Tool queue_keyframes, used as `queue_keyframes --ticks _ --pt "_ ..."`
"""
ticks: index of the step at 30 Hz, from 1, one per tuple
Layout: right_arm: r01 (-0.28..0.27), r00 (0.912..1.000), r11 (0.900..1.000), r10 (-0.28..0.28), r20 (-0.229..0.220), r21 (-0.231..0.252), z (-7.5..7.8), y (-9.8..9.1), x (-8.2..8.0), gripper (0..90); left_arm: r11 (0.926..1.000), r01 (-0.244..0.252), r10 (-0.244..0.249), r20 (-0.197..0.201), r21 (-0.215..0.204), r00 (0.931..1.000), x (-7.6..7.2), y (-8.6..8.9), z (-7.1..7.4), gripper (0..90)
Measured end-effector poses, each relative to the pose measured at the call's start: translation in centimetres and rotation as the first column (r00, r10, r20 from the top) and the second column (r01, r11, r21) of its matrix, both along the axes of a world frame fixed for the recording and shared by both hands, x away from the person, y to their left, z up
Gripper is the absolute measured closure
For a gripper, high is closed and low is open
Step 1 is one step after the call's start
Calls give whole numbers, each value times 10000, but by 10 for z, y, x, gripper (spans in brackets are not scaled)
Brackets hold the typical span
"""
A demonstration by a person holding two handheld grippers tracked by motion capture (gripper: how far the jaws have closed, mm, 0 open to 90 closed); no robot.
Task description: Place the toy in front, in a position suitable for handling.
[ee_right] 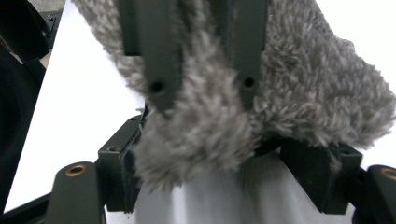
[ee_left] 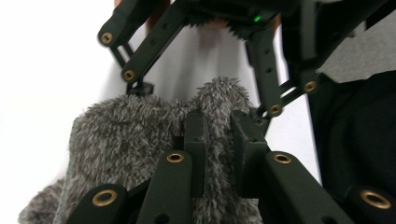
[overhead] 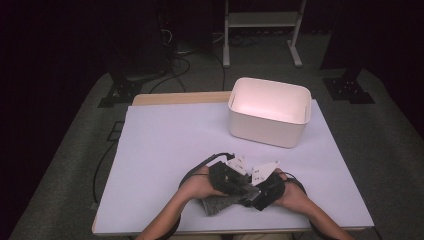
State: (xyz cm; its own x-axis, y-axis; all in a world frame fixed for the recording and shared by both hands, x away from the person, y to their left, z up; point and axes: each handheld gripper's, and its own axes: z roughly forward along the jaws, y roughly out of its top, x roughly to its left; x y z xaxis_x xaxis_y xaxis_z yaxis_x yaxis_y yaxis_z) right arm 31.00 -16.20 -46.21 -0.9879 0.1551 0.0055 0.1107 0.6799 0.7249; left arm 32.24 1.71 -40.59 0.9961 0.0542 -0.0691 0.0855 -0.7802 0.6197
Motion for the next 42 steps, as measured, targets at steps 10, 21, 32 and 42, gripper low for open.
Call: queue_keyframes --ticks 10,21,32,42 --pt "26 10000 10000 -26 1 -15 0 0 0 251 9991 -204 188 465 359 9987 3 -2 3 789" --pt "75 10000 9999 -74 67 -102 1 1 -1 253 9953 -855 838 382 451 9958 0 46 8 783" --pt "51 10000 10000 -50 66 -80 0 1 -1 253 9805 -1901 1907 -91 490 9816 -4 106 -6 778" --pt "70 10000 9999 -69 69 -79 0 1 -1 253 9618 -2730 2735 -383 190 9611 -1 138 -20 778"
